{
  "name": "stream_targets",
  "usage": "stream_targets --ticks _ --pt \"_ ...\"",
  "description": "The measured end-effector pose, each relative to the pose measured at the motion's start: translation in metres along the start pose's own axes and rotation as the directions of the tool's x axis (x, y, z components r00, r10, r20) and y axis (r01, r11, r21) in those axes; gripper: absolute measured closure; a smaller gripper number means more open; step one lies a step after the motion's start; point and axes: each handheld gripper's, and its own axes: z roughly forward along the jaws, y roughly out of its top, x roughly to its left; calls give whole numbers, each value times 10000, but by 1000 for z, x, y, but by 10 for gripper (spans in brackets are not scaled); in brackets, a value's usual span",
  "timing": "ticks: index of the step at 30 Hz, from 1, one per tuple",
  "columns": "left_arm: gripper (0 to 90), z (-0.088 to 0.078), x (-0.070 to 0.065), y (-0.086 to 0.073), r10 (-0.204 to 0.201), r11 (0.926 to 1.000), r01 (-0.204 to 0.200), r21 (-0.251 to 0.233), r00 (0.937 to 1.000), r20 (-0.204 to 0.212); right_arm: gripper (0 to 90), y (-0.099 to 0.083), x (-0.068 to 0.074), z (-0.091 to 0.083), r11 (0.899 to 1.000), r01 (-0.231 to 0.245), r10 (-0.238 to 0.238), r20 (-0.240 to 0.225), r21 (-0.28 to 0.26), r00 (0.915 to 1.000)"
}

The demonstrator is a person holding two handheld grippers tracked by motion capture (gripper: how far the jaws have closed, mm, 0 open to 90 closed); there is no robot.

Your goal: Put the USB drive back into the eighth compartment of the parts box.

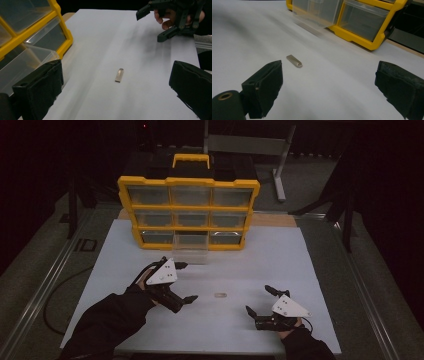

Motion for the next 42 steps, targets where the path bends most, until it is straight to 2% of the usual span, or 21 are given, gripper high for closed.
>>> stream_targets --ticks 6,9,15,24,27,35,40,42 --pt "4 11 0 5 87 9999 -90 119 9996 259 80 0 0 0 10000 20 -20 -4 10 10000" --pt "4 21 0 6 179 9990 -196 410 9990 401 80 0 0 -1 10000 25 -25 -33 -37 10000" --pt "4 29 0 7 199 9985 -229 507 9980 593 80 0 0 0 10000 11 -12 -33 -29 10000" --pt "4 48 -2 8 94 9975 -157 687 9959 902 80 0 0 0 10000 -9 10 -49 14 10000" --pt "4 57 -3 8 32 9966 -127 809 9933 1158 80 0 0 0 10000 -9 9 -83 -4 10000" --pt "4 76 -3 5 -168 9939 7 1105 9893 1451 81 0 0 0 10000 -47 47 -152 13 9999" --pt "5 83 -3 2 -161 9923 -18 1240 9895 1435 81 0 0 1 10000 -35 35 -168 30 9999" --pt "5 90 -1 -1 -330 9896 105 1432 9873 1554 81 0 0 0 10000 -19 19 -160 6 9999"
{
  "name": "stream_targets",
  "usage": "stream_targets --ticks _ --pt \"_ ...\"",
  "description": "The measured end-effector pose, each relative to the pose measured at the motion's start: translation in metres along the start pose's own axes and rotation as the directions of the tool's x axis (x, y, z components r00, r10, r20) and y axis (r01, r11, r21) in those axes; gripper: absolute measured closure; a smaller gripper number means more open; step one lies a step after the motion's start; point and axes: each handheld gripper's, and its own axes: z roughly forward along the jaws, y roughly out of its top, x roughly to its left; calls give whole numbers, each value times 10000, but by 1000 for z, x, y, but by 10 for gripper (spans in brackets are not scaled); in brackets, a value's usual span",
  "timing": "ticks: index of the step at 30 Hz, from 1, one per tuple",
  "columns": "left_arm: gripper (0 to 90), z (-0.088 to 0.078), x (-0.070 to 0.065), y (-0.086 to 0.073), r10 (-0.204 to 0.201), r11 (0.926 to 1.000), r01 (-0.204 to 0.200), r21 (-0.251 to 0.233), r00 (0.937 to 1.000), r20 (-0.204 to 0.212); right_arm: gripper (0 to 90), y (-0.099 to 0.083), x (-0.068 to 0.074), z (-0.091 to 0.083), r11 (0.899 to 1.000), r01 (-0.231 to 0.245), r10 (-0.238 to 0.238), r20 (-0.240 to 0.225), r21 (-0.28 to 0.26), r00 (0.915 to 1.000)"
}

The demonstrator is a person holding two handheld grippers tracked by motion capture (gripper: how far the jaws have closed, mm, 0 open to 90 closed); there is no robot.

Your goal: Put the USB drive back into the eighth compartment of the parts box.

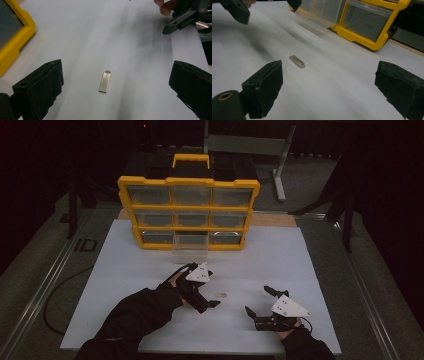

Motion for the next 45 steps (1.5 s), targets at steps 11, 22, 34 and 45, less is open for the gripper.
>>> stream_targets --ticks 11,22,34,45 --pt "139 17 7 -4 -62 9975 47 711 9997 217 81 0 0 0 10000 3 -3 -47 18 10000" --pt "243 34 8 -3 144 9866 -194 1623 9994 319 81 0 1 1 10000 30 -29 -110 64 9999" --pt "445 50 11 1 366 9605 -505 2735 9978 558 81 0 1 1 10000 43 -42 -148 53 9999" --pt "598 60 16 3 168 9592 -322 2809 9982 573 82 0 1 2 10000 19 -18 -171 80 9999"
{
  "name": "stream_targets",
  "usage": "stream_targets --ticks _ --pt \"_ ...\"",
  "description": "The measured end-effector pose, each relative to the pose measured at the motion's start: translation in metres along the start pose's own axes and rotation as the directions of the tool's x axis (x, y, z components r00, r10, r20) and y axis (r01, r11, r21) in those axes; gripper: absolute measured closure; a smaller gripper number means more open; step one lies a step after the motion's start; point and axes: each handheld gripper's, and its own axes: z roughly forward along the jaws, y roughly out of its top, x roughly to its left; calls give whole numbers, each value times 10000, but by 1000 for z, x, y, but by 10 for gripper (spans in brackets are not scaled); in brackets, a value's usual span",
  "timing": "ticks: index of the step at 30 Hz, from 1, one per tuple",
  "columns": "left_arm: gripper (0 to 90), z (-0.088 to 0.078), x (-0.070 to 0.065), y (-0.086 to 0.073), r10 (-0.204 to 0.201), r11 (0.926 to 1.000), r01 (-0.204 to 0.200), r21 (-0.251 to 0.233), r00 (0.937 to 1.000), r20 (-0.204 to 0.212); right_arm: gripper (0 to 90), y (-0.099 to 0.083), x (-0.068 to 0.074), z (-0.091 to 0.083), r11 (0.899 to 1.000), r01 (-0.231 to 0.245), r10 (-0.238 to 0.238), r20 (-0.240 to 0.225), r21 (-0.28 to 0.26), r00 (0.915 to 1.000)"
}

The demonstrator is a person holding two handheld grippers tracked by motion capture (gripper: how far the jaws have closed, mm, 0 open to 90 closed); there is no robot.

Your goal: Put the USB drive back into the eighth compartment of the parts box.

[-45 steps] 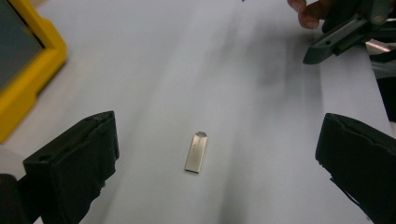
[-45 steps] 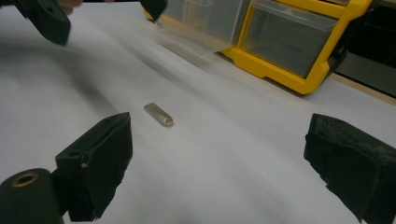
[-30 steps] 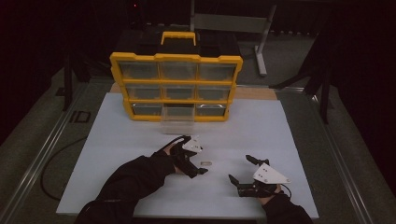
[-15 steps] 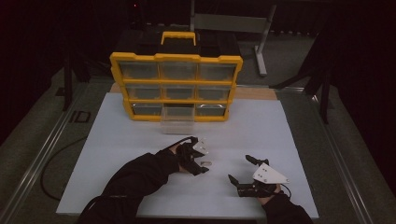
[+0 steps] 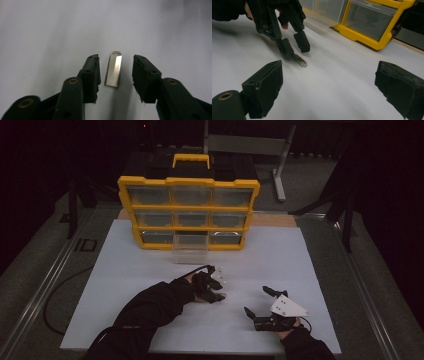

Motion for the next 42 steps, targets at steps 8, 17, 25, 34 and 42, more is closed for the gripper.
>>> stream_targets --ticks 8,17,25,34,42 --pt "664 5 1 0 1 9998 -1 221 10000 -6 82 0 0 0 10000 4 -4 -1 28 10000" --pt "703 7 2 1 39 9997 -42 220 9999 116 82 0 0 1 10000 65 -65 -14 15 10000" --pt "786 7 3 2 -25 9997 16 255 9995 328 82 0 0 1 10000 29 -29 -39 29 10000" --pt "797 6 4 2 -76 9995 64 297 9990 434 82 0 0 2 10000 42 -42 -39 41 10000" --pt "797 3 1 3 -4 9994 -12 334 9987 506 82 0 0 1 10000 32 -31 -49 42 10000"
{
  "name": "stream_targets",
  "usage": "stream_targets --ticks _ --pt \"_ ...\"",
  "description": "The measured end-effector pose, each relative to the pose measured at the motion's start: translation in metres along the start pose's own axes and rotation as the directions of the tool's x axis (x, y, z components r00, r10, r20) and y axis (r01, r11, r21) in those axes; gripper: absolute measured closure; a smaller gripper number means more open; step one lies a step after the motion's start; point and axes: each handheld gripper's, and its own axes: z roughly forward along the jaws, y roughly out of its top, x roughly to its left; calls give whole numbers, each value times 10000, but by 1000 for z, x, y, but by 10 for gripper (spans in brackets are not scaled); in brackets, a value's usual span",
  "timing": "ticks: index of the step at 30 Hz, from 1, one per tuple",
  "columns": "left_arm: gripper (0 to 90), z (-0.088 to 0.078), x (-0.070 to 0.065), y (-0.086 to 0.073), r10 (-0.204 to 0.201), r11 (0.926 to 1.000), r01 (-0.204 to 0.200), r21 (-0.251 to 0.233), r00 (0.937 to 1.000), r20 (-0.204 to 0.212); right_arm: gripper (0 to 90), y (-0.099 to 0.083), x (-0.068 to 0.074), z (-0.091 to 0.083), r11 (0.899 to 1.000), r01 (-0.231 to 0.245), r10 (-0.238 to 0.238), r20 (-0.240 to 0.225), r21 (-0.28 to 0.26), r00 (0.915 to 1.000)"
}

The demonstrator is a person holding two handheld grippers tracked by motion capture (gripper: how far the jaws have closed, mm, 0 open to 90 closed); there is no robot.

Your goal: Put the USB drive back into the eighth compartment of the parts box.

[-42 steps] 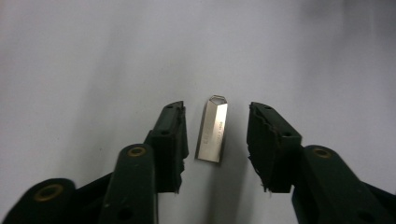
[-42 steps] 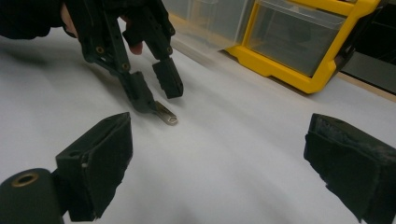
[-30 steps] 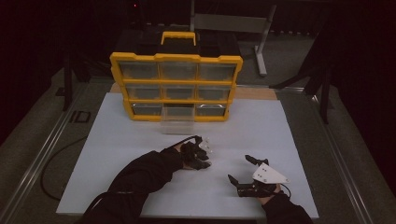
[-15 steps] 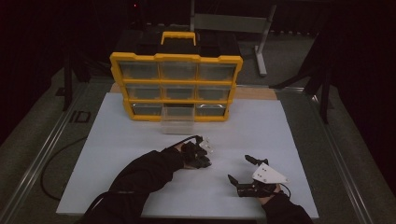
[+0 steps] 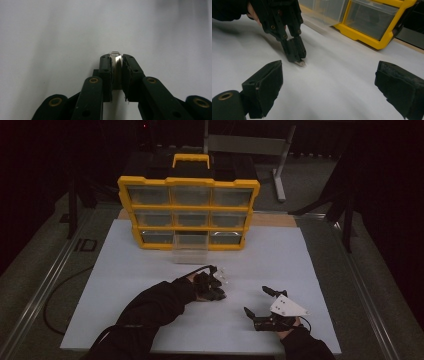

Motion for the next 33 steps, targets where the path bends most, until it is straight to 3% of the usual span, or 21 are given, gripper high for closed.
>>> stream_targets --ticks 33 --pt "797 -59 -6 1 266 9992 -264 -310 9996 53 82 0 0 0 10000 20 -20 30 7 10000"
